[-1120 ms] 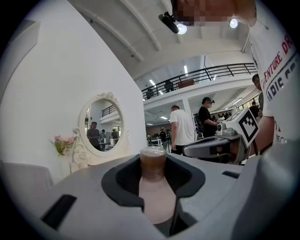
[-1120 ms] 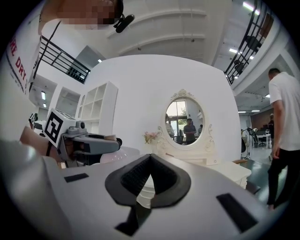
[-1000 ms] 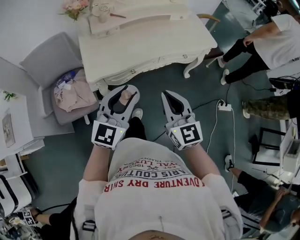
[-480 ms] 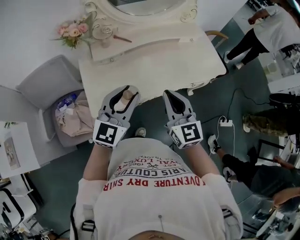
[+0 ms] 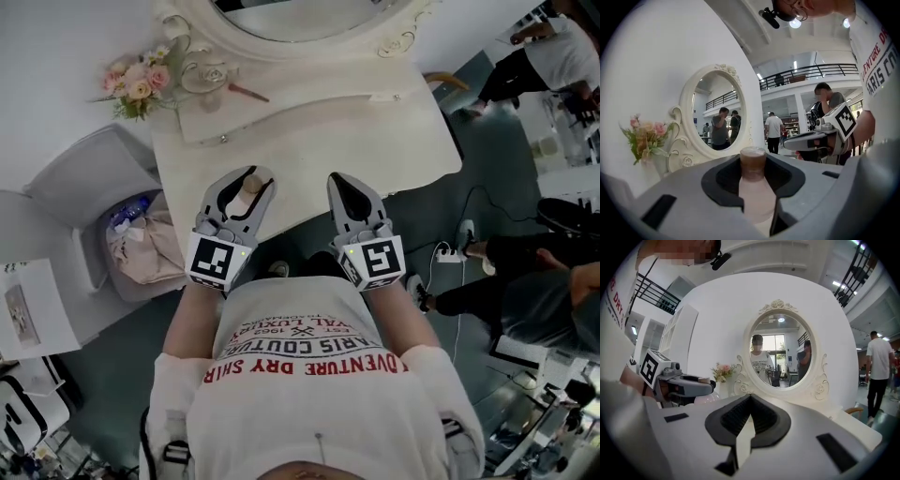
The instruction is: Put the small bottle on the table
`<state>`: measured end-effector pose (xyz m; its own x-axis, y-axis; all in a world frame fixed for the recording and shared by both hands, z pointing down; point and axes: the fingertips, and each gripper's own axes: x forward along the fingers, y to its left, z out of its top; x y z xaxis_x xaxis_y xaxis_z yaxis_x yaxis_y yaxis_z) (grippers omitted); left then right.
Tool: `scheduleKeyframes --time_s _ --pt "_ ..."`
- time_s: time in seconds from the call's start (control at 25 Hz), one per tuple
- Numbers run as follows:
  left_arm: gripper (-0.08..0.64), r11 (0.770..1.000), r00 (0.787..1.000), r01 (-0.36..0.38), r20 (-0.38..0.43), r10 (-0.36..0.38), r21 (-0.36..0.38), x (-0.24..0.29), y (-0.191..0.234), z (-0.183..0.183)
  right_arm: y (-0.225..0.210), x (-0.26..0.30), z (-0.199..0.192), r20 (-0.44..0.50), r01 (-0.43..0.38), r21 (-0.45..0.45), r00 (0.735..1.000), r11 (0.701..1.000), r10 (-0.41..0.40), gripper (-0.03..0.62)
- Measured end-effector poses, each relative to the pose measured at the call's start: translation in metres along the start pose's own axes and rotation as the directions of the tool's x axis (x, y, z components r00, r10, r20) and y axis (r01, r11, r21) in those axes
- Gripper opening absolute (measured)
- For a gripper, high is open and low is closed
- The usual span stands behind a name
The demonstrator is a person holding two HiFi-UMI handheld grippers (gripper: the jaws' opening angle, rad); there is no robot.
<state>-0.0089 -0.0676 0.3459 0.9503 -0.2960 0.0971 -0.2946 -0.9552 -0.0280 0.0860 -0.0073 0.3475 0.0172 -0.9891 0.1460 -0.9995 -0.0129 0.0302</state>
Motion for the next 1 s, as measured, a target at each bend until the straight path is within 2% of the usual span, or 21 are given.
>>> scheduleKeyframes --time_s 0.16,0.4,0.6,0.8,1.0 --pt "0.141 0.999 0.998 -0.050 -0.043 0.049 -0.013 0.020 0.015 -0.018 -0.015 0.027 -0.004 -0.004 -0.055 -0.003 0.998 0.998 0.055 0.000" --pt "0.141 0.986 0.984 -0.161 -0.089 0.157 -0.037 0.048 0.030 -0.038 -0.034 0.068 -0.016 -0.025 -0.204 -0.006 0.979 0.979 0.204 0.000" --pt "0.141 0.965 0.960 -0.260 -0.114 0.255 -0.036 0.072 0.047 -0.060 -0.051 0.106 -0.026 -0.035 -0.312 -0.018 0.950 0.950 0.311 0.000" --pt "0.141 0.931 0.921 -0.363 -0.169 0.352 -0.045 0.089 0.058 -0.094 -0.060 0.138 -0.046 -0.058 -0.410 -0.041 0.911 0.911 0.408 0.000" --pt "0.141 0.899 0.888 -0.432 -0.207 0.410 -0.075 0.102 0.065 -0.135 -0.064 0.163 -0.074 -0.092 -0.486 -0.036 0.872 0.873 0.481 0.000"
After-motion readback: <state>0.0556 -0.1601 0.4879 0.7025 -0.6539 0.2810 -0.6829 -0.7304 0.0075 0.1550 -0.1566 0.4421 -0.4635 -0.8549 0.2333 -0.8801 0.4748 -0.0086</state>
